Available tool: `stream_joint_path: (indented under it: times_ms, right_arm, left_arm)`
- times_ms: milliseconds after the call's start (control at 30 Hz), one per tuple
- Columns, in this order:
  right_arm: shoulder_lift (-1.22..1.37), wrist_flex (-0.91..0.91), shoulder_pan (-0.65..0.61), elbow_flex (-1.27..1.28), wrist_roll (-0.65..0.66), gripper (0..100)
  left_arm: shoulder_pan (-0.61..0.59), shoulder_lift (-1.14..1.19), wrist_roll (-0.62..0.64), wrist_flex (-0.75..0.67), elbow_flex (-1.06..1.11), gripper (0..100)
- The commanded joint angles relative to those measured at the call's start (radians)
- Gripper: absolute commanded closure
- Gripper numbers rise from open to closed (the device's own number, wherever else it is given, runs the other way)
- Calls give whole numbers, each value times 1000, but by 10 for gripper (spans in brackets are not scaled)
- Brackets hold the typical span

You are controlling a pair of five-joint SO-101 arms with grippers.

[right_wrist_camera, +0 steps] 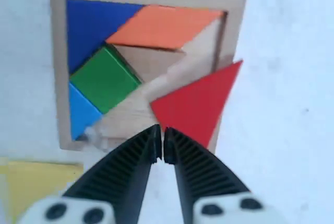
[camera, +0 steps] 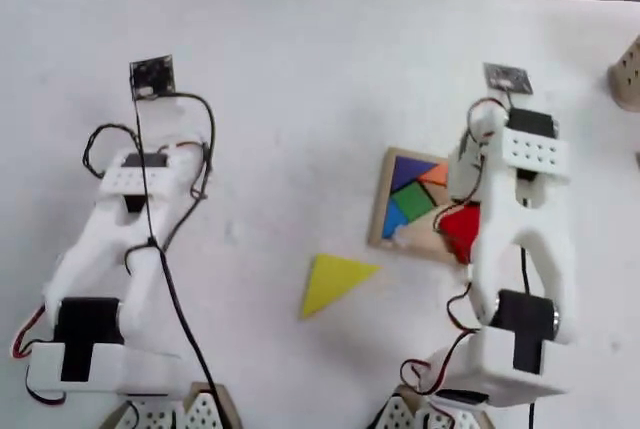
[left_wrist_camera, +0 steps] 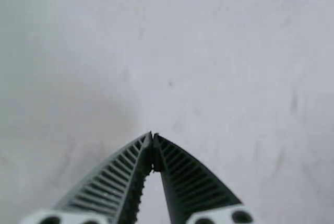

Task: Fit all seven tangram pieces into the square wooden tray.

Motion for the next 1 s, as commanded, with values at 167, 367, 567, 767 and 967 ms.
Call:
stream_joint_path:
  times_ms: [167, 367, 567, 767, 967]
  right_arm:
    - [-94, -157, 189, 249, 132, 981]
    - [-88, -242, 206, 304, 150, 981]
    - [-87, -289, 171, 305, 144, 980]
    - [16, -295, 128, 262, 138, 980]
    - [137, -289, 119, 132, 101, 980]
  left_arm:
    - [16, -2, 9, -23, -55, 976]
    - [16, -2, 9, -23, -55, 976]
    - [16, -2, 9, -23, -54, 976]
    - [16, -2, 9, -23, -54, 976]
    - [16, -2, 9, -23, -54, 976]
